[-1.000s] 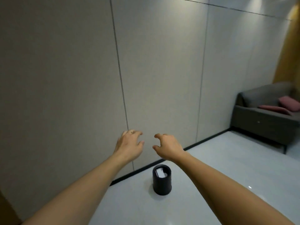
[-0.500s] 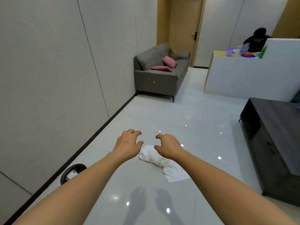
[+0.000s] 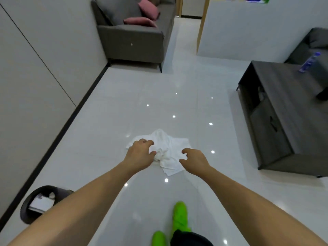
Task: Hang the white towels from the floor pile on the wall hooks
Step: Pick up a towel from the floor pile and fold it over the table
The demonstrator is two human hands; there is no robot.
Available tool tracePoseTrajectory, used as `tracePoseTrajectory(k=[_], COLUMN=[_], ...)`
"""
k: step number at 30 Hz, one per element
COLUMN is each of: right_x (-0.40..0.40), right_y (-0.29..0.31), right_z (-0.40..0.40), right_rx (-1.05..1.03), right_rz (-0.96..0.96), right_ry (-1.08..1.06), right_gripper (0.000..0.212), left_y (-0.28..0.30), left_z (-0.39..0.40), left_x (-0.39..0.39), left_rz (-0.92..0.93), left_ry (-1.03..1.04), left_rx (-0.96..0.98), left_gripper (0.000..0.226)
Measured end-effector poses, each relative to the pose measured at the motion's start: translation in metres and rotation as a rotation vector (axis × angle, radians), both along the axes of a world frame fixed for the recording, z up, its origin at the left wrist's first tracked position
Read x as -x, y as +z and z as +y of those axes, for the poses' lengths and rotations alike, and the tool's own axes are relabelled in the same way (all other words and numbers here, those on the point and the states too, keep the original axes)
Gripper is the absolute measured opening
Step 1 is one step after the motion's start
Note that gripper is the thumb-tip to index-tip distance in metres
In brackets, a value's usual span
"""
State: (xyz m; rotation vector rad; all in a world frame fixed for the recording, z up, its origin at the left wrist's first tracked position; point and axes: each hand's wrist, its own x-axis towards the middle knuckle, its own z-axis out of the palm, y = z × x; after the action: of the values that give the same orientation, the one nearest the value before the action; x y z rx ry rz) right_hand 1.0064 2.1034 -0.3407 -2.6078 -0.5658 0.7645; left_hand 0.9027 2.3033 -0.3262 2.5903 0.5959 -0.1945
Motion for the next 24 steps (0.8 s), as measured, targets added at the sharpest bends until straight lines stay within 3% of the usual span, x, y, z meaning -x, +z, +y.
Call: tracePoseTrajectory(k=[15,24], right_x=[-0.157,-0.195], right_y=[-0.22,-0.346], right_z=[0.068,0.094], right_rx=[0.12,0.231], right_rz=[0.414,0.554], right_ry=[-0.264,-0.42], right_gripper=[0.042,0.034], left_y=[-0.18,-0.305], left_z=[0.087,0.107], left_x=[-0.149,-0.2], left_rz=[0.337,0.47], left_ry=[0.095,0.065], left_rx=[0.15,0.296], left_gripper=[0.045,0.042])
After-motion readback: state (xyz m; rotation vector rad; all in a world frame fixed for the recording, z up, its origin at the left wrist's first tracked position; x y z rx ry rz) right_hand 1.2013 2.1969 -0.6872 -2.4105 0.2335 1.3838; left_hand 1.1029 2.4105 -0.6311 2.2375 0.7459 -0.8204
